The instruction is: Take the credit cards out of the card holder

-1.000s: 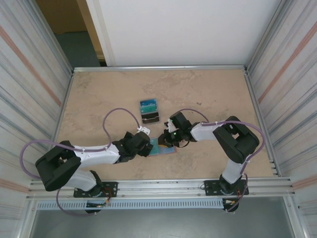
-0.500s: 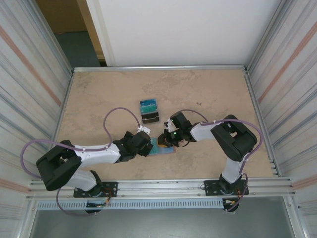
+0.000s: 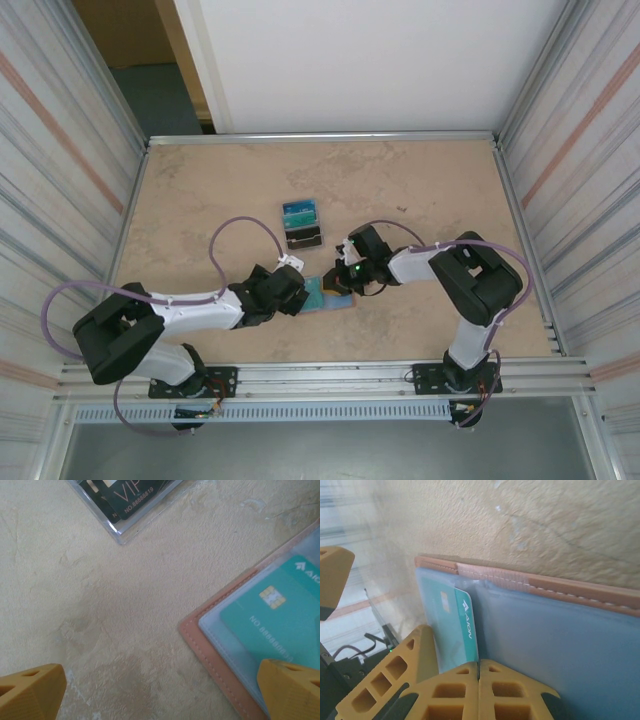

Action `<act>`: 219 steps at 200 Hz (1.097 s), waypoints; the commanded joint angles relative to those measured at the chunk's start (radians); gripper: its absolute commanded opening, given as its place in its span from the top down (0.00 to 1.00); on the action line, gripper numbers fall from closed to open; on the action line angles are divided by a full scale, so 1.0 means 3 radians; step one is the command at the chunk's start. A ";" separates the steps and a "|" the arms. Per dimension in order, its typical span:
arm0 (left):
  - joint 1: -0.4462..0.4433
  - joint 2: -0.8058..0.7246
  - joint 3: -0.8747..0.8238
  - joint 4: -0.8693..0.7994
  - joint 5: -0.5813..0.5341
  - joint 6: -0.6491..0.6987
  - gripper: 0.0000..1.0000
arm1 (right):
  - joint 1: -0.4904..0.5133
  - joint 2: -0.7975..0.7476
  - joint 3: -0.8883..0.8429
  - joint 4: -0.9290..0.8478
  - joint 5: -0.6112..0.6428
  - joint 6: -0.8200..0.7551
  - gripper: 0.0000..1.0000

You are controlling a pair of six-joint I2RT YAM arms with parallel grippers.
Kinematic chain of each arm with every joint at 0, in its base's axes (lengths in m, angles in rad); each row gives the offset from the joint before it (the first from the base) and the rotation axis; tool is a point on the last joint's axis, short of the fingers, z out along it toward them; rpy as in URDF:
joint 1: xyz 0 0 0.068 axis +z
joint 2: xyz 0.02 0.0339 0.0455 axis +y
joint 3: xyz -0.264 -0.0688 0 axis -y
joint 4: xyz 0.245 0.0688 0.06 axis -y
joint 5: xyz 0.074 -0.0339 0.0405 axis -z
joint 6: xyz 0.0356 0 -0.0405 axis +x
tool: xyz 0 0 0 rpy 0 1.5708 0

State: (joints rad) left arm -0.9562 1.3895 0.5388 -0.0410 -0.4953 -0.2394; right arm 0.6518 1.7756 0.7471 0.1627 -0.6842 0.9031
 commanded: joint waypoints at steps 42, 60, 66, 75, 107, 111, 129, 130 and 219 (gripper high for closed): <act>-0.0019 0.0008 0.0034 -0.0146 -0.0143 -0.0010 0.01 | -0.0076 -0.0200 0.0004 -0.0384 0.0186 -0.0222 1.00; -0.0020 -0.0008 0.0036 -0.0117 -0.0134 0.0034 0.01 | -0.0076 -0.0227 0.0039 -0.0489 0.0222 -0.0277 1.00; -0.0021 -0.0016 0.0037 -0.0103 -0.0130 0.0049 0.01 | -0.0075 -0.0233 0.0054 -0.0528 0.0237 -0.0298 1.00; -0.0023 -0.0038 0.0049 -0.0078 -0.0115 0.0072 0.01 | -0.0077 -0.0243 0.0078 -0.0579 0.0253 -0.0326 1.00; -0.0023 -0.0117 0.0095 0.0027 -0.0050 0.0190 0.01 | -0.0066 -0.0255 0.0146 -0.0699 0.0307 -0.0381 1.00; -0.0021 -0.0121 0.0108 0.0040 -0.0038 0.0201 0.01 | -0.0068 -0.0249 0.0155 -0.0711 0.0308 -0.0382 1.00; -0.0022 -0.0115 0.0150 0.0111 0.0007 0.0271 0.01 | -0.0059 -0.0244 0.0186 -0.0743 0.0320 -0.0405 1.00; -0.0023 -0.0113 0.0151 0.0116 0.0009 0.0274 0.01 | -0.0057 -0.0243 0.0187 -0.0745 0.0321 -0.0406 1.00; -0.0047 0.0255 0.0301 0.0229 0.0047 0.0357 0.01 | -0.0053 -0.0294 0.0215 -0.0828 0.0382 -0.0427 1.00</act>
State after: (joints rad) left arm -0.9588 1.4429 0.6071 0.0154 -0.4728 -0.1448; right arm 0.6392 1.7229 0.7914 -0.0490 -0.5945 0.7994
